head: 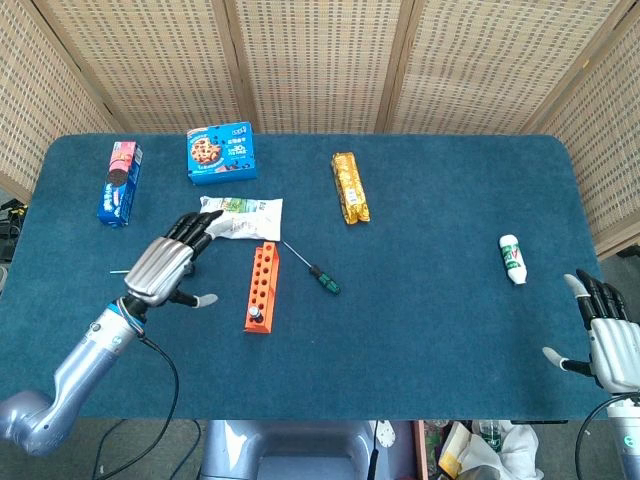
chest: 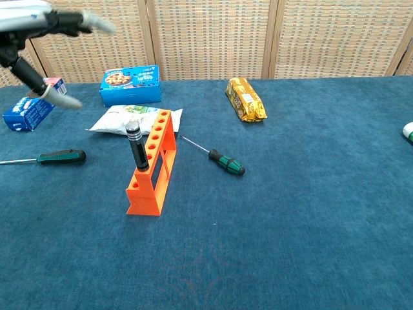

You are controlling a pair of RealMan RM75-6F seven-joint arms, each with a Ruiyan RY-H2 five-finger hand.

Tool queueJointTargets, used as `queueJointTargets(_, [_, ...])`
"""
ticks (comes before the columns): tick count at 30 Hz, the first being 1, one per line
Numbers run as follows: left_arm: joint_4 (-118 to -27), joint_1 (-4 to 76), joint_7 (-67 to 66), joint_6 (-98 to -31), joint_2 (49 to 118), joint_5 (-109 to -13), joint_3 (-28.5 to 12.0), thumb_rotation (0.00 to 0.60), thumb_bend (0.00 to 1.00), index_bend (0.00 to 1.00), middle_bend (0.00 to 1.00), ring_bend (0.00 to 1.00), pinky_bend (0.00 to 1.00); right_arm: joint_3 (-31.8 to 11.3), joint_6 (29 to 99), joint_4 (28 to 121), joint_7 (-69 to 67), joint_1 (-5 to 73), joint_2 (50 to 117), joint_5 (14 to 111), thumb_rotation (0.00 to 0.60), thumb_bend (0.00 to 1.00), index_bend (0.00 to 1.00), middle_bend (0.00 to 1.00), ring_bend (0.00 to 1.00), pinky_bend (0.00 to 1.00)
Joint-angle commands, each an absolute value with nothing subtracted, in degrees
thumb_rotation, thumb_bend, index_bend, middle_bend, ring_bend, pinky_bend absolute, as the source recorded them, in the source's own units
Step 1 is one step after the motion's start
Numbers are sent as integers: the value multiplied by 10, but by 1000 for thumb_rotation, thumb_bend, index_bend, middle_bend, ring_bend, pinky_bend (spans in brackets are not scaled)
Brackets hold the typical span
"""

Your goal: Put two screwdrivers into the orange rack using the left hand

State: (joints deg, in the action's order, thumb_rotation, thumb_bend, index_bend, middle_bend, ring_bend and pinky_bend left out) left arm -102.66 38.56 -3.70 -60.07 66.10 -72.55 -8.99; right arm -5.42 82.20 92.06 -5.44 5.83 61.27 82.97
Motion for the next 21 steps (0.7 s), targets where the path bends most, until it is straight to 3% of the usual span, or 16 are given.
queueJointTargets(1, [-908, 390, -111, -571, 723, -616, -87, 600, 0, 227, 0, 0, 0, -54, 820, 920, -52, 59, 614, 828, 600, 0, 0, 0, 0, 0])
queueJointTargets(6, [-812, 398, -105, -542, 781, -577, -90, 600, 0, 381, 0, 0, 0, -55, 818, 918, -48, 61, 617, 826, 600, 0, 0, 0, 0, 0])
queueJointTargets(17, [-698, 408, -71, -478, 840, -562, -91, 600, 0, 412, 0, 0, 0, -59, 808, 914, -44, 65, 620, 815, 600, 0, 0, 0, 0, 0])
queueJointTargets(21, [-681, 408, -67, -467, 850, -562, -90, 600, 67, 444, 0, 0, 0, -59, 806, 913, -44, 66, 620, 813, 600, 0, 0, 0, 0, 0])
